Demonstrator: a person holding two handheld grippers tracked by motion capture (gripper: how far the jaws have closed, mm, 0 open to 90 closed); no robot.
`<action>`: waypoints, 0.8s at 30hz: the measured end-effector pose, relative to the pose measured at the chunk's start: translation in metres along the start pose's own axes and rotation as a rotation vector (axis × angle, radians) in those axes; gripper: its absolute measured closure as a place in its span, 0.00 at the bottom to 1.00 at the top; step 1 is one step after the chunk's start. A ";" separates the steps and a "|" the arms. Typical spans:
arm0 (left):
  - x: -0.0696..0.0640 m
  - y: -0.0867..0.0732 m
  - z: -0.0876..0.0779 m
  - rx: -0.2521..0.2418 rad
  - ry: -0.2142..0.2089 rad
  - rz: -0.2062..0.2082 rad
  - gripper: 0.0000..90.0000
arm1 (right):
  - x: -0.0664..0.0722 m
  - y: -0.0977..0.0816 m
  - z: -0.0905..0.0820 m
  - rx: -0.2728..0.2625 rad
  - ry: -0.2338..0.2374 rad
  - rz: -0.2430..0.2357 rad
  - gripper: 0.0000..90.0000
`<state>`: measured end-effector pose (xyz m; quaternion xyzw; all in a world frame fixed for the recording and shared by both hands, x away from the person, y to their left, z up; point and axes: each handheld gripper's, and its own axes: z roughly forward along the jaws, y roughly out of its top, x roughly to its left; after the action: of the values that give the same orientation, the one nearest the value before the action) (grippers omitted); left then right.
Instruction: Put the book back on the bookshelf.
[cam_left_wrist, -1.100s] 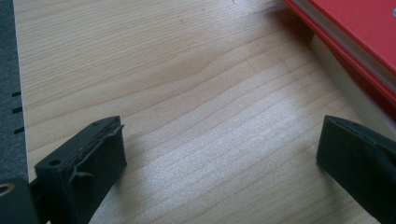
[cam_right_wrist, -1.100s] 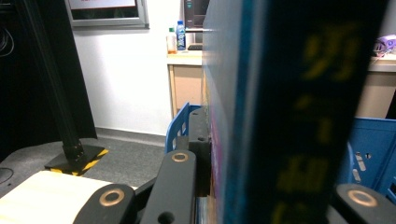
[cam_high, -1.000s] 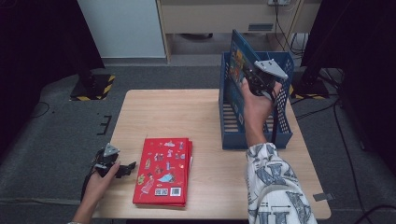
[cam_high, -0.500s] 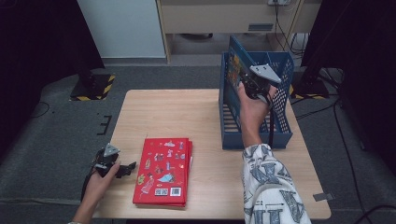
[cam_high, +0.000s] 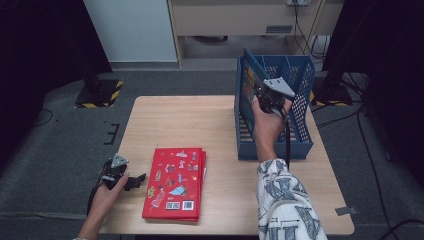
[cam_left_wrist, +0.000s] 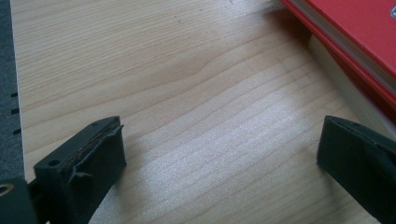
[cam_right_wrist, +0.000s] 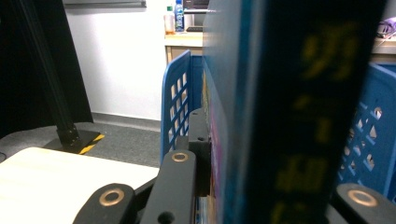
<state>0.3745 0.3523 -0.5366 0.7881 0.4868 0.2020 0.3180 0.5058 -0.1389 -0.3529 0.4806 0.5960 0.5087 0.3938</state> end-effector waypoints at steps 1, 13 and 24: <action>0.000 0.000 0.000 0.000 0.000 0.000 0.00 | 0.000 -0.002 0.000 0.000 0.001 0.003 0.92; 0.000 0.000 0.000 0.001 0.000 -0.001 0.00 | 0.007 -0.017 -0.010 0.002 0.028 -0.023 0.91; 0.000 0.000 0.000 0.001 0.003 -0.003 0.00 | 0.003 -0.022 -0.025 0.033 0.034 -0.021 0.89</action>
<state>0.3745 0.3519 -0.5366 0.7871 0.4886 0.2024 0.3174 0.4775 -0.1424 -0.3698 0.4722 0.6159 0.5026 0.3808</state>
